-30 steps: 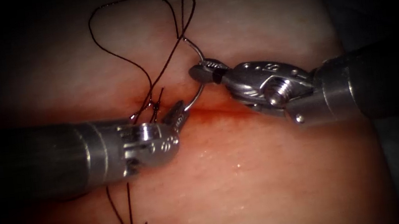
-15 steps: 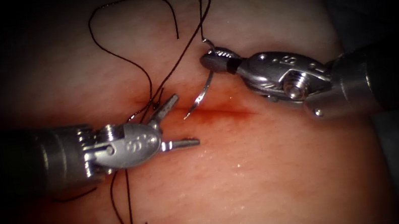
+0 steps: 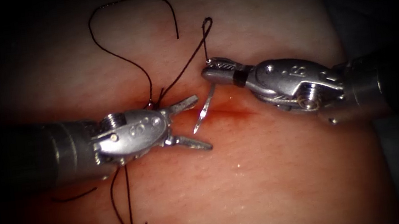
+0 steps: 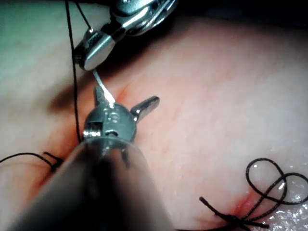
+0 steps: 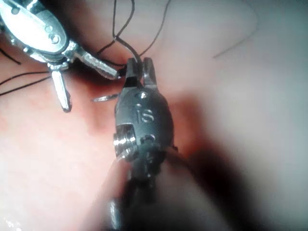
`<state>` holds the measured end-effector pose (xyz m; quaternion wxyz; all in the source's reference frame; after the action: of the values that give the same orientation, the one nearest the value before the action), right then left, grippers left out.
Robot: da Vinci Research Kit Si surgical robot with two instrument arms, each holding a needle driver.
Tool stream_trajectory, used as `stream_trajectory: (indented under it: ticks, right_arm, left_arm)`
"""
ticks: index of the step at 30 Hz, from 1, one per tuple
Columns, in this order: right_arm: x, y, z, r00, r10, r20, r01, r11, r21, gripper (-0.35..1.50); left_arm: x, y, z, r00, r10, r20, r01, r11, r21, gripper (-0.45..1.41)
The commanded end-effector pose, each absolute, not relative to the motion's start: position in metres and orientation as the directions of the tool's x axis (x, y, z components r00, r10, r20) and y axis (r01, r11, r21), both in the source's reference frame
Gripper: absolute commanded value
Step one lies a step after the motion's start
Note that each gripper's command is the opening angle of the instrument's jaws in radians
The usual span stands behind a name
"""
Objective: Wound Closure
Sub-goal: Pass the needle back to the left needle driver to adjust the needle grip.
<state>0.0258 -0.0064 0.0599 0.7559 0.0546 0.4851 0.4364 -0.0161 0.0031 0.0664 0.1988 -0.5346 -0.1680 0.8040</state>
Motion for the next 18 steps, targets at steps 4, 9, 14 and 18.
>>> stream_trajectory:
  ticks: [4,9,14,18]
  right_arm:
    - [0.0263,-0.0066,0.0601,0.148,0.677,-0.721,-0.583,0.648,0.489,-0.35]
    - [0.0261,-0.0068,0.0595,0.165,0.619,-0.768,-0.559,0.700,0.445,-0.35]
    - [0.0262,-0.0069,0.0592,0.156,0.576,-0.803,-0.549,0.726,0.414,-0.35]
    - [0.0263,-0.0069,0.0591,0.142,0.558,-0.818,-0.543,0.735,0.407,-0.35]
  left_arm:
    - [-0.0164,0.0042,0.0682,-0.357,0.518,-0.777,-0.171,-0.854,-0.491,0.73]
    - [-0.0160,0.0047,0.0696,-0.356,0.546,-0.758,-0.194,-0.837,-0.512,0.74]
    - [-0.0166,0.0046,0.0699,-0.345,0.607,-0.716,-0.195,-0.792,-0.578,0.71]
    - [-0.0169,0.0049,0.0699,-0.302,0.709,-0.638,-0.197,-0.701,-0.686,0.58]
